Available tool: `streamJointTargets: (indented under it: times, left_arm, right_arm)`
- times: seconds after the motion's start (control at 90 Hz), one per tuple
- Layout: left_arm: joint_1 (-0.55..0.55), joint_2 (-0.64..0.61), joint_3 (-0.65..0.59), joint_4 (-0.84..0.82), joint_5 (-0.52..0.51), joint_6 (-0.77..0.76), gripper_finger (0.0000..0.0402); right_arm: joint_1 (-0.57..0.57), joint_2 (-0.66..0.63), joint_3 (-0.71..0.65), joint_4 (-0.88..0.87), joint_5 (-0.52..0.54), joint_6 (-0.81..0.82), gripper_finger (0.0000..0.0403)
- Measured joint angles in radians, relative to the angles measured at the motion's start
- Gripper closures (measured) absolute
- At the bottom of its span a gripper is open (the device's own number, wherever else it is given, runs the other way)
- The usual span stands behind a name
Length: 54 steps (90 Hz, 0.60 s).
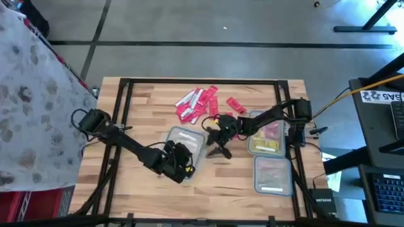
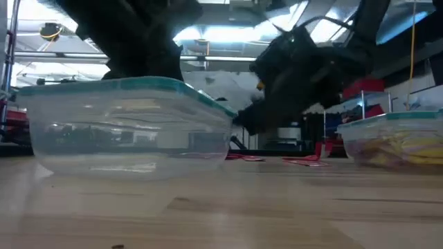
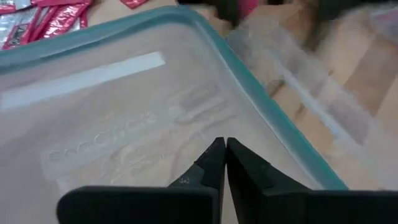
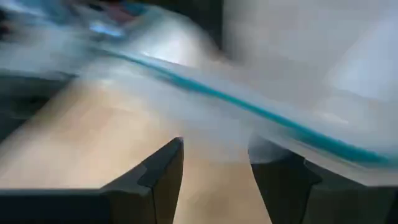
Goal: Sort candy
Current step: Open the left transparent bin
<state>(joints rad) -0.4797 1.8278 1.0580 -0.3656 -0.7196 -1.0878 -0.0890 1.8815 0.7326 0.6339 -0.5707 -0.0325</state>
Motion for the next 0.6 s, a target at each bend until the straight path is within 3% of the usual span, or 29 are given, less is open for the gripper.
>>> streamJointTargets:
  times: [0.178,0.267,0.422,0.6]
  left_arm:
    - [0.013,-0.038,0.057,-0.001,0.024,0.100,0.0401]
    - [0.014,-0.051,0.096,-0.012,0.008,0.183,0.0401]
    - [0.025,-0.088,0.169,-0.035,-0.035,0.311,0.0401]
    - [0.020,-0.114,0.230,-0.191,-0.043,0.296,0.0401]
  right_arm:
    - [0.000,-0.006,0.009,-0.038,0.494,0.052,0.0233]
    - [0.006,-0.008,0.009,-0.061,0.669,0.095,0.0233]
    - [0.030,-0.064,0.009,-0.122,0.710,0.106,0.0233]
    - [0.117,-0.185,0.010,-0.269,0.708,0.068,0.0233]
